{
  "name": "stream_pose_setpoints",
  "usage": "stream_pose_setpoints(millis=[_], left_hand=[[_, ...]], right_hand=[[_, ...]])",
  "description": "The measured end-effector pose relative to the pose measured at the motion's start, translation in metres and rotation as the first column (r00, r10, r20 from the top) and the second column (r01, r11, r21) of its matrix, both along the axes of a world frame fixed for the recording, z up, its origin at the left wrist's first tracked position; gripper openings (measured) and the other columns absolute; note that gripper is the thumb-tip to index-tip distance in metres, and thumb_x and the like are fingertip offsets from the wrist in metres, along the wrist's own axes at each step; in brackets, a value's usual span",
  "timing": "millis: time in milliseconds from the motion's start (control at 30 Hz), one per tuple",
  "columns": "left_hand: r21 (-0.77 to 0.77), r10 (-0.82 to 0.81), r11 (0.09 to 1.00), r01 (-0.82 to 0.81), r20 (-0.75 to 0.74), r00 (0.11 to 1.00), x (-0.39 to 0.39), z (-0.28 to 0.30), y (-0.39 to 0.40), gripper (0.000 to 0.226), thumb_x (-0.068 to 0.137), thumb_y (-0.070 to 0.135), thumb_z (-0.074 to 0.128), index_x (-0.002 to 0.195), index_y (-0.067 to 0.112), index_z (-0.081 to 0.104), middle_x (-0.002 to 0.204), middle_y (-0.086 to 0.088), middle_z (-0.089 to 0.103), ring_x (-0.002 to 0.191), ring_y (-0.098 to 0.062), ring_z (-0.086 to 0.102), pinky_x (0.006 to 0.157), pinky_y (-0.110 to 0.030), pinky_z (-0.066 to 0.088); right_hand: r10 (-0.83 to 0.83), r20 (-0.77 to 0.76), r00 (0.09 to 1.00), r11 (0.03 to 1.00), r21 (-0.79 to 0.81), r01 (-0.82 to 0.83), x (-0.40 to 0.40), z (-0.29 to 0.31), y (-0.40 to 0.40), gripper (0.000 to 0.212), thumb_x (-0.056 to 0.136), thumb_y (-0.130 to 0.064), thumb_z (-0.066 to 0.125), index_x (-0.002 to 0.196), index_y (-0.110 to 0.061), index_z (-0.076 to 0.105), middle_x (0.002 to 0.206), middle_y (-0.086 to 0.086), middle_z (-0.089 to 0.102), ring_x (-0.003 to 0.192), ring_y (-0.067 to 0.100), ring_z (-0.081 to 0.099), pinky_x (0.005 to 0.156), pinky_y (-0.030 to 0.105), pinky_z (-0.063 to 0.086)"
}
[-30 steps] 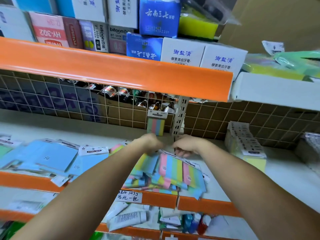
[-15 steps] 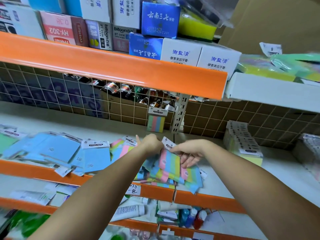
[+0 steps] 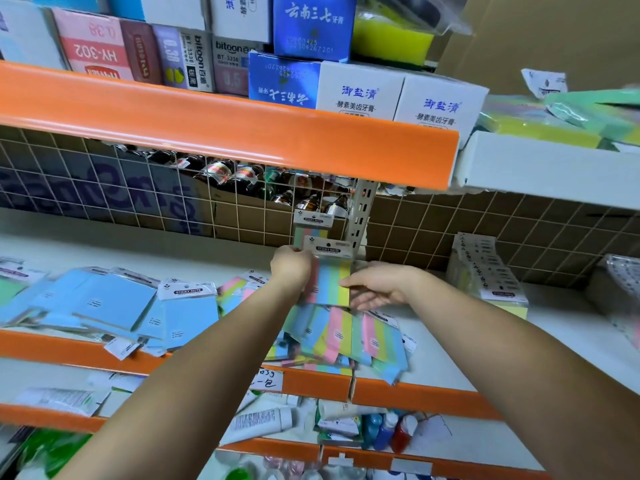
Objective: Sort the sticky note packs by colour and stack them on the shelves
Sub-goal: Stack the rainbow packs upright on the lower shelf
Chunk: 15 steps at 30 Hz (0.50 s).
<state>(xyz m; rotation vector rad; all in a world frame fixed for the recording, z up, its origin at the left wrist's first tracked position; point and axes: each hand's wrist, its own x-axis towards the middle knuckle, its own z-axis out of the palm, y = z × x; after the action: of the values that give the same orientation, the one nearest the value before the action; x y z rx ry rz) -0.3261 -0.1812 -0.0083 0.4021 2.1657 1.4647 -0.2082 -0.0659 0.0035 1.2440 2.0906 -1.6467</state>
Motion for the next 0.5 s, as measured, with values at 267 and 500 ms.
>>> stream_pose_setpoints(millis=[267,500], left_hand=[[-0.035,-0.126,0.992,0.125,-0.034,0.991,-0.017,-0.014,0.012,0.040,0.097,0.040,0.043,0.078,0.011,0.062,0.074,-0.008,0.067,0.064,-0.025,0.067,0.071,-0.032,0.056],[-0.300,-0.382,0.892,0.337,-0.105,0.918,-0.030,-0.015,0.023,0.057,0.089,0.015,0.042,0.145,0.024,0.035,0.113,-0.013,0.061,0.085,-0.027,0.058,0.067,-0.028,0.046]], right_hand=[[-0.245,-0.262,0.933,0.939,0.176,0.296,-0.026,-0.021,-0.009,0.024,0.096,-0.017,0.056,0.120,-0.017,0.057,0.110,0.012,0.064,0.091,0.025,0.065,0.078,0.034,0.057],[-0.228,-0.170,0.959,0.864,0.418,0.280,-0.059,-0.046,-0.016,0.027,0.097,-0.012,0.041,0.119,-0.017,0.058,0.094,0.011,0.057,0.081,0.026,0.053,0.065,0.028,0.044]])
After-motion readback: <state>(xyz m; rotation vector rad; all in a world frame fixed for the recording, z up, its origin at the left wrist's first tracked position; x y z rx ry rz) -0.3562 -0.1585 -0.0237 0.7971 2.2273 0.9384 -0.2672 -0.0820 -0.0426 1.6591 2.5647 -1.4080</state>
